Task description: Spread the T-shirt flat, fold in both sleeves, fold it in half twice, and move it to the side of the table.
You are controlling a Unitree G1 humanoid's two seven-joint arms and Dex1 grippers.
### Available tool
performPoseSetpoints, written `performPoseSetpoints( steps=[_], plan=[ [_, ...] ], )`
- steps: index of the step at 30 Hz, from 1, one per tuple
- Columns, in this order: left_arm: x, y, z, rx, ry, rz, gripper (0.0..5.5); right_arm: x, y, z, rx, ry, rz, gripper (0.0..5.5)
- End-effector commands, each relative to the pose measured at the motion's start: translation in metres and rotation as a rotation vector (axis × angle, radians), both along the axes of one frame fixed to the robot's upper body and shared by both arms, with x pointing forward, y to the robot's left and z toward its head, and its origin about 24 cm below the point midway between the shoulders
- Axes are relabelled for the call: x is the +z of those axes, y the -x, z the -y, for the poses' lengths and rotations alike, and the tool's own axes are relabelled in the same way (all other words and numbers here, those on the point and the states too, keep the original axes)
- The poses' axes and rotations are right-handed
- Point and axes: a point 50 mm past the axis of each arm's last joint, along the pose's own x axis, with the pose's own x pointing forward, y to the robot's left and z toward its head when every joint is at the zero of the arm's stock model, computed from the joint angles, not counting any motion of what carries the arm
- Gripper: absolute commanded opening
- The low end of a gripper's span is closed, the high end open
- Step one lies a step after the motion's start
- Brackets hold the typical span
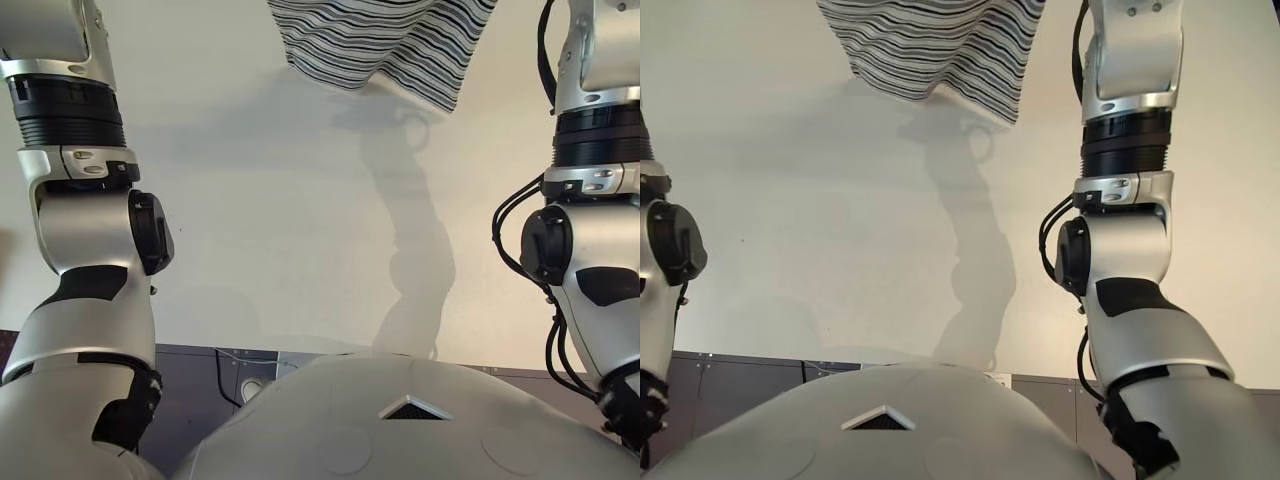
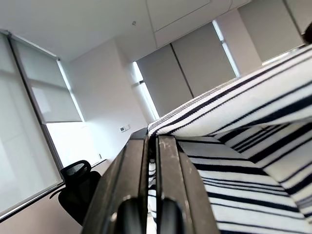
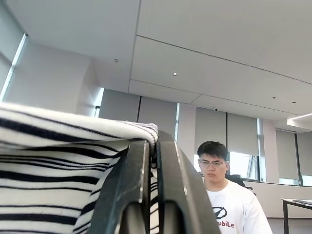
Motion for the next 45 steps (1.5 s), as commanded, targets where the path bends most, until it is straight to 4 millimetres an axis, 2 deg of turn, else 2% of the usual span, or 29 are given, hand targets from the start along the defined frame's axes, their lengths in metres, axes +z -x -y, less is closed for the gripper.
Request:
performPoseSetpoints(
  steps=[1, 3, 6, 10, 12, 13, 14, 16, 18, 20, 22, 24, 29, 34, 35, 36, 39, 40, 42, 43, 45],
  plan=[
    [-0.023, 0.024, -0.007, -0.128, -0.018, -0.069, 0.1, -0.018, 0.008, 0.007, 0.194, -0.006, -0.122, 0.13],
    [-0.036, 0.058, -0.011, -0.299, 0.015, -0.142, 0.1, -0.035, 0.034, 0.012, 0.49, -0.02, -0.257, 0.13],
    [-0.053, 0.11, -0.016, -0.494, 0.082, -0.315, 0.1, -0.056, 0.091, 0.032, 0.807, 0.063, -0.451, 0.13],
    [-0.07, 0.177, -0.03, -0.678, 0.148, -0.582, 0.1, -0.061, 0.154, 0.052, 1.079, 0.166, -0.646, 0.13],
    [-0.092, 0.214, -0.041, -0.726, 0.117, -0.823, 0.1, -0.075, 0.185, 0.063, 1.153, 0.192, -0.834, 0.13],
    [-0.109, 0.23, -0.044, -0.726, 0.081, -0.964, 0.1, -0.086, 0.199, 0.07, 1.16, 0.192, -0.946, 0.13],
    [-0.131, 0.249, -0.045, -0.72, 0.025, -1.116, 0.1, -0.106, 0.214, 0.074, 1.159, 0.243, -1.105, 0.13],
    [-0.168, 0.279, -0.041, -0.72, -0.076, -1.31, 0.1, -0.148, 0.243, 0.077, 1.191, 0.361, -1.394, 0.13],
    [-0.194, 0.295, -0.033, -0.713, -0.166, -1.369, 0.1, -0.189, 0.276, 0.079, 1.237, 0.484, -1.607, 0.13],
    [-0.22, 0.297, -0.031, -0.633, -0.33, -1.345, 0.1, -0.223, 0.292, 0.078, 1.169, 0.613, -1.689, 0.13],
    [-0.239, 0.291, -0.035, -0.5, -0.456, -1.28, 0.1, -0.238, 0.281, 0.073, 1.009, 0.692, -1.598, 0.13],
    [-0.243, 0.293, -0.036, -0.486, -0.513, -1.243, 0.46, -0.239, 0.272, 0.072, 0.935, 0.719, -1.505, 0.47],
    [-0.227, 0.311, -0.027, -0.542, -0.415, -1.173, 1.24, -0.225, 0.274, 0.086, 1.033, 0.72, -1.456, 1.39],
    [-0.222, 0.317, -0.034, -0.547, -0.32, -1.25, 1.97, -0.215, 0.287, 0.098, 1.192, 0.714, -1.52, 2.25],
    [-0.22, 0.319, -0.035, -0.565, -0.249, -1.301, 2.13, -0.21, 0.284, 0.102, 1.187, 0.672, -1.517, 2.44],
    [-0.217, 0.32, -0.038, -0.595, -0.179, -1.348, 2.17, -0.2, 0.272, 0.103, 1.17, 0.548, -1.478, 2.66],
    [-0.202, 0.316, -0.055, -0.618, 0.052, -1.401, 2.17, -0.164, 0.235, 0.102, 1.148, 0.281, -1.31, 2.66],
    [-0.195, 0.312, -0.065, -0.598, 0.117, -1.389, 2.17, -0.158, 0.223, 0.1, 1.105, 0.245, -1.272, 2.66],
    [-0.182, 0.291, -0.081, -0.543, 0.224, -1.292, 2.17, -0.163, 0.204, 0.092, 0.994, 0.251, -1.268, 2.66],
    [-0.172, 0.27, -0.084, -0.512, 0.291, -1.179, 2.17, -0.176, 0.196, 0.089, 0.915, 0.297, -1.297, 2.66],
    [-0.164, 0.229, -0.077, -0.458, 0.363, -1.012, 2.17, -0.197, 0.187, 0.086, 0.819, 0.366, -1.335, 2.66]
  ],
)
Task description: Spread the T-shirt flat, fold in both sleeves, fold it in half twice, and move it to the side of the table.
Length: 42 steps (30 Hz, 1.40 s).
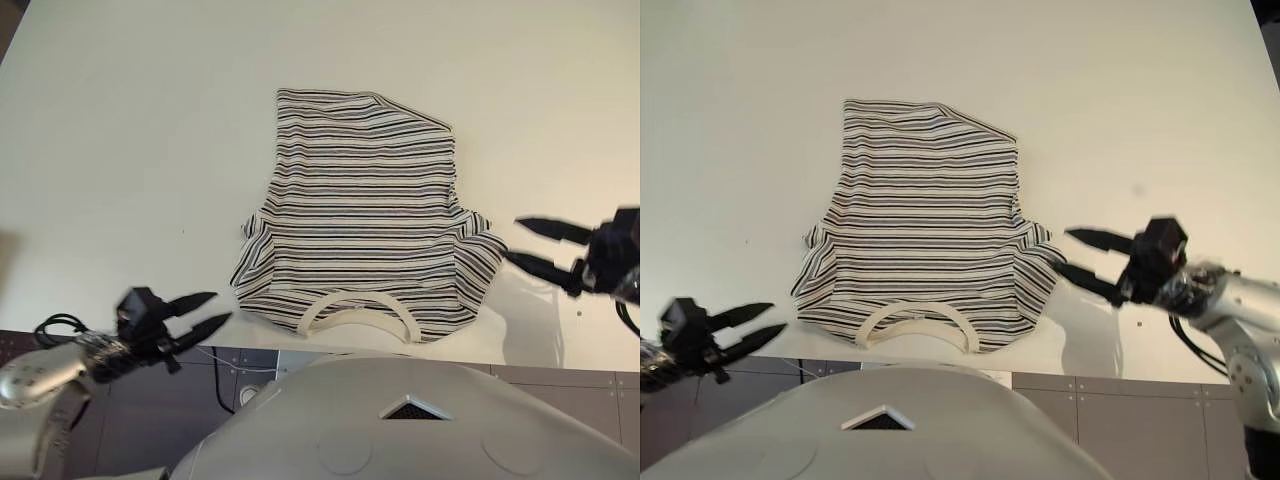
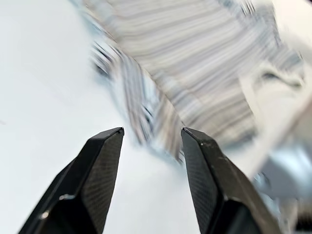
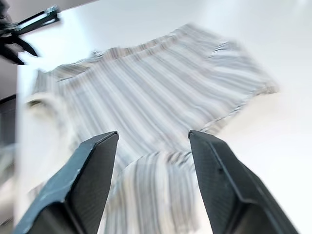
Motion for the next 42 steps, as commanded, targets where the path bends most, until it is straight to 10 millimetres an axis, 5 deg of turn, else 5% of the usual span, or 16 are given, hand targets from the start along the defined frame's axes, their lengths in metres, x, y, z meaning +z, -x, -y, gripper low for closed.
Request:
performPoseSetpoints(
  steps=[1, 6, 10, 14, 18, 21, 25, 27, 29, 32, 37, 42],
  plan=[
    [0.009, -0.066, 0.015, 0.161, 0.027, 0.197, 2.17, -0.037, -0.014, -0.004, -0.063, 0.182, 0.017, 2.66],
    [-0.036, -0.064, 0.071, -0.036, -0.14, 0.14, 2.17, -0.053, -0.014, 0.008, 0.015, 0.327, 0.018, 2.66],
    [-0.083, -0.064, 0.057, -0.1, -0.477, 0.086, 2.17, -0.084, -0.005, 0.015, 0.08, 0.527, -0.012, 2.66],
    [-0.093, -0.061, 0.034, -0.149, -0.607, 0.109, 2.17, -0.101, 0.0, 0.031, 0.128, 0.705, -0.027, 2.66],
    [-0.089, -0.065, 0.045, -0.133, -0.566, 0.2, 2.17, -0.098, -0.011, 0.033, 0.136, 0.734, 0.026, 2.66],
    [-0.083, -0.06, 0.049, -0.096, -0.544, 0.239, 2.17, -0.085, 0.001, 0.027, 0.22, 0.613, 0.003, 2.66],
    [-0.054, -0.078, 0.043, 0.006, -0.562, 0.38, 2.17, -0.018, -0.054, 0.009, -0.03, 0.176, 0.193, 2.66],
    [-0.035, -0.1, 0.047, 0.054, -0.536, 0.47, 2.17, -0.006, -0.087, -0.002, -0.096, 0.099, 0.247, 2.66],
    [-0.027, -0.112, 0.058, 0.057, -0.49, 0.512, 2.17, -0.017, -0.118, -0.016, -0.146, 0.176, 0.286, 2.66],
    [-0.034, -0.116, 0.077, 0.021, -0.405, 0.492, 2.17, -0.06, -0.158, -0.05, -0.245, 0.285, 0.236, 2.66],
    [-0.051, -0.116, 0.093, 0.0, -0.364, 0.449, 2.17, -0.11, -0.161, -0.065, -0.269, 0.42, 0.087, 2.66],
    [-0.062, -0.117, 0.104, 0.031, -0.356, 0.438, 2.17, -0.092, -0.191, -0.059, -0.527, 0.603, 0.263, 2.66]
  ],
)
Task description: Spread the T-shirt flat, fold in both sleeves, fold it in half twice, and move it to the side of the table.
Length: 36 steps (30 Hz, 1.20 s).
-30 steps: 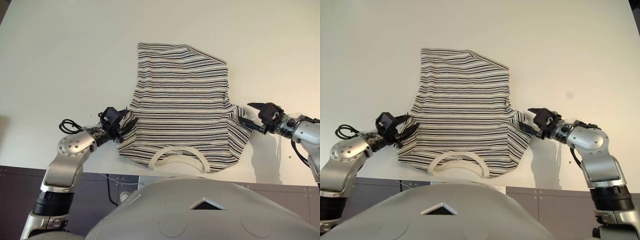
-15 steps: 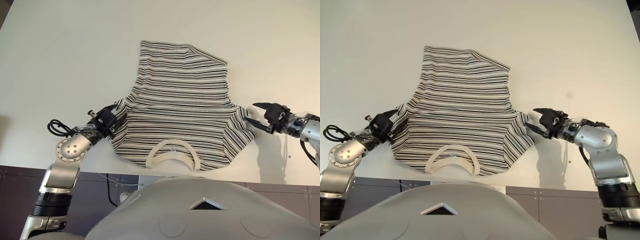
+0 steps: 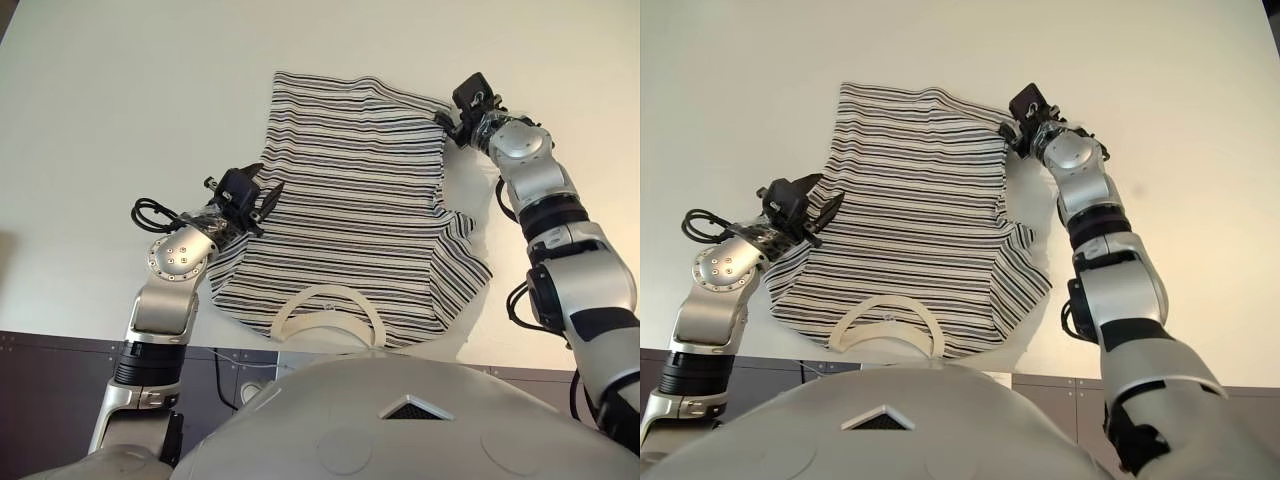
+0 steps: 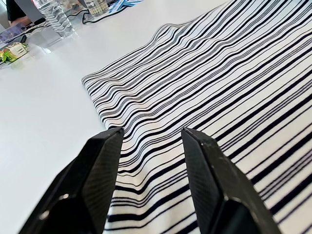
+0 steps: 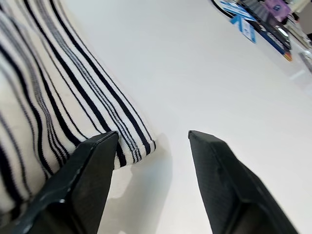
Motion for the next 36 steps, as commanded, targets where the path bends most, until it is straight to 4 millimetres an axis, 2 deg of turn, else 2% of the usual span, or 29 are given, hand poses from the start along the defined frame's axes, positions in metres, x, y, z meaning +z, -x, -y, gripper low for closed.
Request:
performPoseSetpoints(
  steps=[1, 4, 6, 7, 9, 10, 12, 13, 14, 17, 21, 23, 26, 28, 30, 31, 34, 36],
  plan=[
    [-0.006, -0.003, 0.007, 0.023, -0.004, 0.006, 2.17, -0.004, -0.005, 0.002, -0.158, 0.123, 0.08, 2.66],
    [-0.007, -0.001, 0.009, 0.043, -0.006, 0.019, 2.17, 0.01, -0.013, -0.004, -0.211, -0.001, 0.192, 2.66],
    [-0.006, 0.001, 0.007, 0.08, -0.01, 0.043, 2.17, 0.019, -0.011, 0.006, -0.228, -0.125, 0.27, 2.66],
    [-0.005, 0.002, 0.005, 0.105, -0.008, 0.055, 2.17, 0.02, -0.004, 0.011, -0.18, -0.178, 0.287, 2.66],
    [-0.006, 0.009, 0.002, 0.144, -0.008, 0.053, 2.17, 0.019, 0.026, 0.015, 0.006, -0.236, 0.235, 2.66],
    [-0.007, 0.012, 0.002, 0.151, -0.009, 0.053, 2.17, 0.017, 0.051, 0.017, 0.108, -0.23, 0.165, 2.66],
    [-0.003, 0.013, -0.001, 0.194, 0.01, 0.069, 2.17, 0.004, 0.101, 0.029, 0.265, -0.134, -0.016, 2.66],
    [-0.001, 0.013, -0.003, 0.225, 0.023, 0.079, 2.17, -0.004, 0.114, 0.035, 0.286, -0.085, -0.087, 2.66],
    [0.0, 0.013, -0.006, 0.251, 0.029, 0.086, 2.17, -0.013, 0.117, 0.04, 0.259, -0.043, -0.133, 2.66],
    [-0.002, 0.009, -0.006, 0.261, 0.024, 0.094, 2.17, -0.035, 0.105, 0.043, 0.164, 0.04, -0.209, 2.66],
    [-0.003, 0.01, -0.014, 0.241, -0.012, 0.08, 2.17, -0.029, 0.093, 0.056, 0.125, 0.103, -0.195, 2.66],
    [-0.002, 0.009, -0.015, 0.254, -0.007, 0.089, 2.17, -0.013, 0.083, 0.061, 0.107, 0.062, -0.142, 2.66],
    [-0.002, 0.011, -0.012, 0.285, 0.038, 0.091, 2.17, 0.047, 0.077, 0.041, 0.172, -0.381, -0.023, 2.66],
    [-0.004, 0.012, -0.009, 0.294, 0.053, 0.088, 2.17, 0.062, 0.086, 0.025, 0.284, -0.48, -0.038, 2.66],
    [-0.004, 0.01, -0.003, 0.281, 0.068, 0.091, 2.17, 0.055, 0.094, 0.017, 0.342, -0.447, -0.087, 2.66],
    [-0.004, 0.008, -0.002, 0.274, 0.073, 0.092, 2.17, 0.045, 0.098, 0.017, 0.338, -0.387, -0.119, 2.66],
    [-0.001, 0.003, -0.001, 0.264, 0.077, 0.105, 2.17, 0.005, 0.107, 0.034, 0.286, -0.141, -0.236, 2.66],
    [0.002, 0.0, -0.006, 0.275, 0.068, 0.122, 2.17, -0.007, 0.107, 0.049, 0.249, -0.015, -0.253, 2.66]
  ],
)
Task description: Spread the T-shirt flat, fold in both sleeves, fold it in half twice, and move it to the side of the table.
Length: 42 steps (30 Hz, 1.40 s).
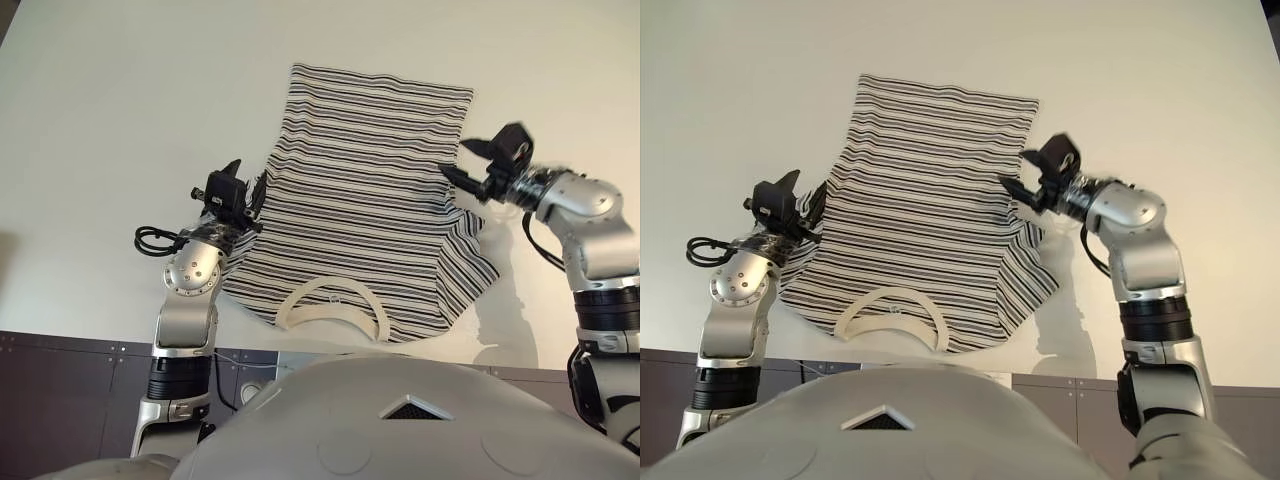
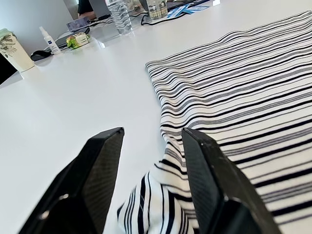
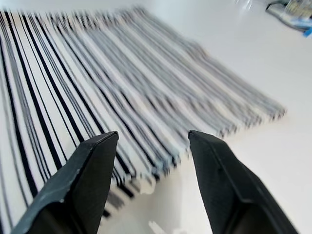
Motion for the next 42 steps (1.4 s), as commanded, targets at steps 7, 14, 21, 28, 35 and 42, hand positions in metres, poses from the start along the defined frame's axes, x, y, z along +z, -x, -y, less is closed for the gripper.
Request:
performPoseSetpoints(
  steps=[7, 14, 21, 28, 35, 42],
  plan=[
    [0.012, -0.015, -0.014, 0.016, -0.058, 0.057, 2.17, -0.024, -0.028, 0.018, -0.044, 0.282, 0.044, 2.66],
    [0.028, 0.032, -0.044, -0.244, -0.411, -0.022, 2.17, 0.039, -0.016, 0.014, -0.197, -0.138, 0.317, 2.66],
    [0.045, 0.055, -0.082, -0.991, -0.862, -0.247, 2.17, 0.02, 0.013, 0.01, -0.484, -0.157, 0.409, 2.66],
    [0.008, 0.061, -0.08, -1.061, -0.922, -0.176, 2.68, 0.013, 0.007, 0.0, -0.511, -0.167, 0.42, 2.68],
    [-0.02, 0.059, -0.07, -1.012, -0.925, -0.116, 2.68, 0.009, 0.006, 0.0, -0.523, -0.159, 0.409, 2.68],
    [-0.024, 0.071, -0.08, -0.998, -1.015, -0.195, 2.68, -0.001, 0.01, -0.003, -0.533, -0.159, 0.37, 2.68]
  ],
)
